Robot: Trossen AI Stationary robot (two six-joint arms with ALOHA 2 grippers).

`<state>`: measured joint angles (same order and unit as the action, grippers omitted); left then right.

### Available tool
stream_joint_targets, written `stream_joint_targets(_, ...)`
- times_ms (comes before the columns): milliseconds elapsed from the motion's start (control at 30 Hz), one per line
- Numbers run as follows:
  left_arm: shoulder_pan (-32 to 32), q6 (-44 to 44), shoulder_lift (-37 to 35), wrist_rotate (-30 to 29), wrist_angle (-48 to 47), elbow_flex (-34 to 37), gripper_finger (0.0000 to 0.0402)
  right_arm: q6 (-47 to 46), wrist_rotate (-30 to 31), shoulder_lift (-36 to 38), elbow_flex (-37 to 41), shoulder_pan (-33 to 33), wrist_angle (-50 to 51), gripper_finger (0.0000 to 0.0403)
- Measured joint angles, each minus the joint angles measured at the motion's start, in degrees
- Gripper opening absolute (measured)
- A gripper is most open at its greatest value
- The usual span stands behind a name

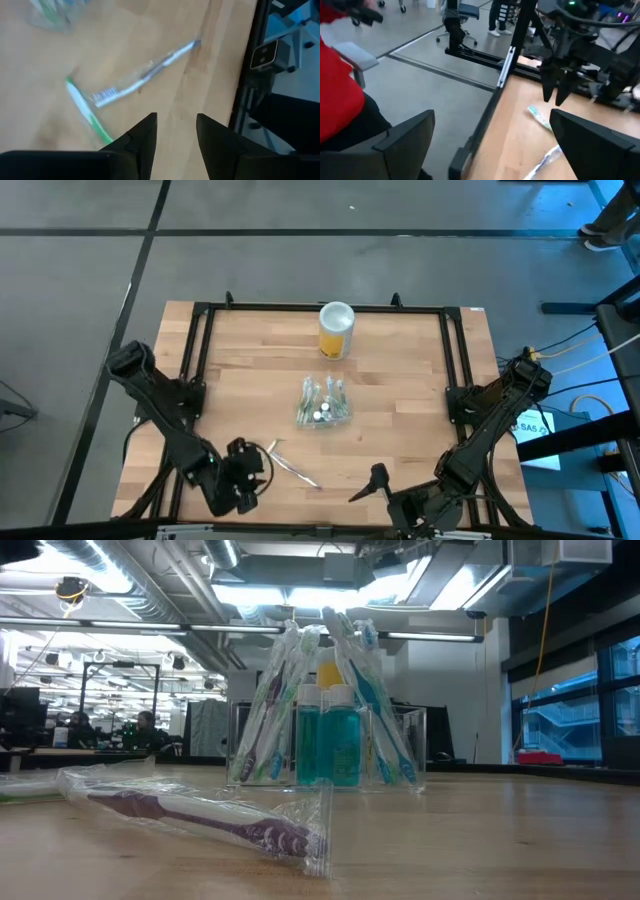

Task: Pick & Place toothbrushing station
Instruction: Put the green toothbrush into the transparent organizer

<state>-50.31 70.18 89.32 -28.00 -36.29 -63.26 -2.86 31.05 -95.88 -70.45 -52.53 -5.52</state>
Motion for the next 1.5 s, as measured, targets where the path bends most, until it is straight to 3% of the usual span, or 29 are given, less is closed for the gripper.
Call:
stream_joint_targets(233, -3.21, 9.82, 4.76, -0.52, 2.79, 0.00, 0.0133, -3.79, 3.11, 0.00, 0.02, -0.02, -0.02, 0.0395)
stream_joint_targets(467, -3.71, 16.04, 7.30, -0.19, -1.10, 0.00, 0.0126, -4.14, 6.66, 0.00, 0.01, 0.12, 0.00, 0.0398)
stream_joint_targets(600, -2.19, 18.88, 8.55, 4.27, -4.42, 0.00, 0.0112, -5.40, 6.36, -0.05, 0.01, 0.33, 0.00, 0.0391)
stream_joint_targets(1100, 2.21, 18.92, 12.78, 14.12, -8.42, 0.00, 0.0088, -7.20, 5.37, -0.31, 0.00, 0.43, 0.01, 0.0370)
stream_joint_targets(1500, 2.41, 19.73, 12.61, 14.77, -8.39, 0.00, 0.0088, -6.95, 5.42, -0.31, 0.00, 0.46, 0.22, 0.0374)
